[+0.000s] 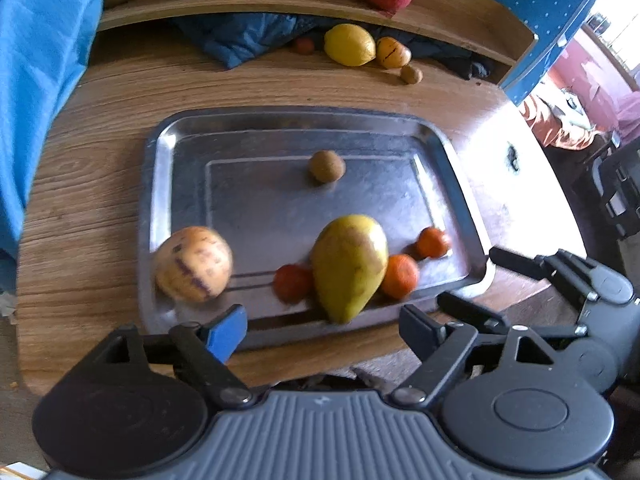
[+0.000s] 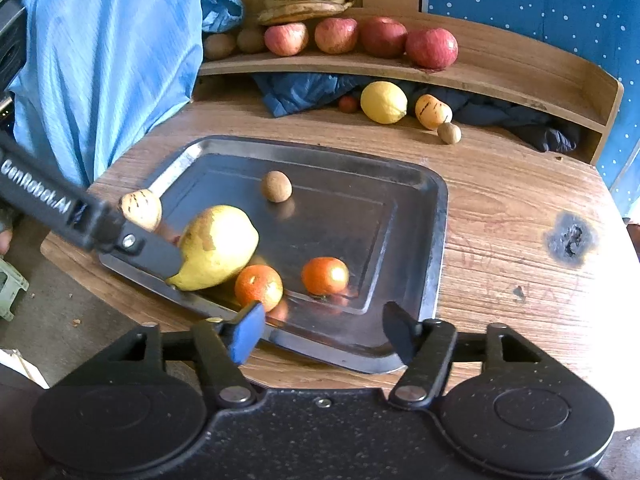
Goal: Organize fruits
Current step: 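Open the left tool to set the pear down while the right tool releases the mandarin onto the tray, then move both open tools back from the tray toward the fruit row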
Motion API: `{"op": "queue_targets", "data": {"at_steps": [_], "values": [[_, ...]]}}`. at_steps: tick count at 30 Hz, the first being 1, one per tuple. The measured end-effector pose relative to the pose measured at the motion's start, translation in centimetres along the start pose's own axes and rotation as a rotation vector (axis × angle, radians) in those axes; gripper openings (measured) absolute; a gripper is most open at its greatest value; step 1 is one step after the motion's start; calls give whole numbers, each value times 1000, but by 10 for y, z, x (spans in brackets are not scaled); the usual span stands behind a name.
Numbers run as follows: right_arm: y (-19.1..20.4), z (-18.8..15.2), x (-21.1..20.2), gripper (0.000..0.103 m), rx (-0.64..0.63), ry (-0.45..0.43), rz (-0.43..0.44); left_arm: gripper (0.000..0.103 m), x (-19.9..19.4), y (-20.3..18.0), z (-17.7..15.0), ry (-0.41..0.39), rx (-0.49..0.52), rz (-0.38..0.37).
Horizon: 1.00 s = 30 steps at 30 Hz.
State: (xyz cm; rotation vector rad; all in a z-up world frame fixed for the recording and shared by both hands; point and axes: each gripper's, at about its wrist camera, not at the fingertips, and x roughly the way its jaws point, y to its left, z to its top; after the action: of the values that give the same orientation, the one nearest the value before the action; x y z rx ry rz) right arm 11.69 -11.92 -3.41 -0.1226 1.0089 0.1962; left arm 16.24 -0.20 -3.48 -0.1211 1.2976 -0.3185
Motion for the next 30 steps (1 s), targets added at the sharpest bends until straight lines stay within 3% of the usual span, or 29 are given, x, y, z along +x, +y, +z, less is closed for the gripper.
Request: {"op": "queue_targets", "data": {"at_steps": [11, 20, 30], "values": [[11, 8, -2, 94, -7, 48, 12, 100, -4, 28, -5, 76, -15, 131], [15, 20, 9, 98, 5, 65, 14, 102, -3, 42, 9, 107, 0, 198], [10, 47, 19, 102, 51, 28, 17, 102, -7, 48, 41, 74, 40, 218]]}}
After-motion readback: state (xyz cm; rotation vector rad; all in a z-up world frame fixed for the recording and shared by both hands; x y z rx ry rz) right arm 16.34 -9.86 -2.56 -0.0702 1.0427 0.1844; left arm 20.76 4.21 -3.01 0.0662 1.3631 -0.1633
